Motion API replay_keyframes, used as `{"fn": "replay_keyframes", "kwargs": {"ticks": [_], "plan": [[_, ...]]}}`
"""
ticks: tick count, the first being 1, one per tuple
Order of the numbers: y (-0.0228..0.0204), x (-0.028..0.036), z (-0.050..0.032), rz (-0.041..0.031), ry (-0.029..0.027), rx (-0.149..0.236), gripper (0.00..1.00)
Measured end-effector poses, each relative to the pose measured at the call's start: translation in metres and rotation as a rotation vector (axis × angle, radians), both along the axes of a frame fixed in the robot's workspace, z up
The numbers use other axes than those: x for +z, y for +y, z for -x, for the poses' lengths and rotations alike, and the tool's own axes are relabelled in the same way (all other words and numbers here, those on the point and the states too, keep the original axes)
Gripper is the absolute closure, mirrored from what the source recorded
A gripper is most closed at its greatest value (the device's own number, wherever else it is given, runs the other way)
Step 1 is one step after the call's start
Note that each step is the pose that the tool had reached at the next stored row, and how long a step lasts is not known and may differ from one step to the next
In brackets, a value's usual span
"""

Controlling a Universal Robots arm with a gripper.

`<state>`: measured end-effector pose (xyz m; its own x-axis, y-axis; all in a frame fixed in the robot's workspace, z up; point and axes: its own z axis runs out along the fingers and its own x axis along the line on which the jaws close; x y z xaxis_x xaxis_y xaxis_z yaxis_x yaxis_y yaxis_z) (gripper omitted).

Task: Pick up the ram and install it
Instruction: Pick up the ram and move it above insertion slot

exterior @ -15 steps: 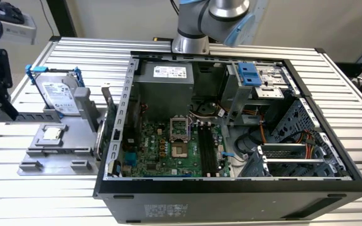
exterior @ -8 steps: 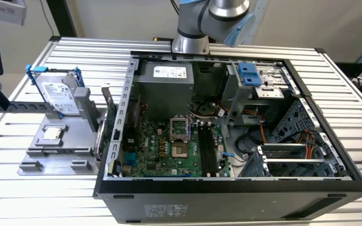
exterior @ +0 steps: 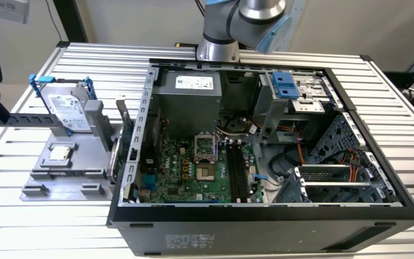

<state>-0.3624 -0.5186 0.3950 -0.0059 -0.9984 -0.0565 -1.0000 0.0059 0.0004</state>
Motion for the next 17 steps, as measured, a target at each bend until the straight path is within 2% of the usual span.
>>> {"fn": "replay_keyframes", "kwargs": {"ticks": [5,10,17], "plan": [[0.0,0.0002,-0.0072,0.0,0.0,0.002,1.0],[0.0,0.0004,-0.0077,-0.0001,-0.0001,0.002,1.0],[0.0,0.0008,-0.0166,0.0,-0.0001,0.002,1.0]]}}
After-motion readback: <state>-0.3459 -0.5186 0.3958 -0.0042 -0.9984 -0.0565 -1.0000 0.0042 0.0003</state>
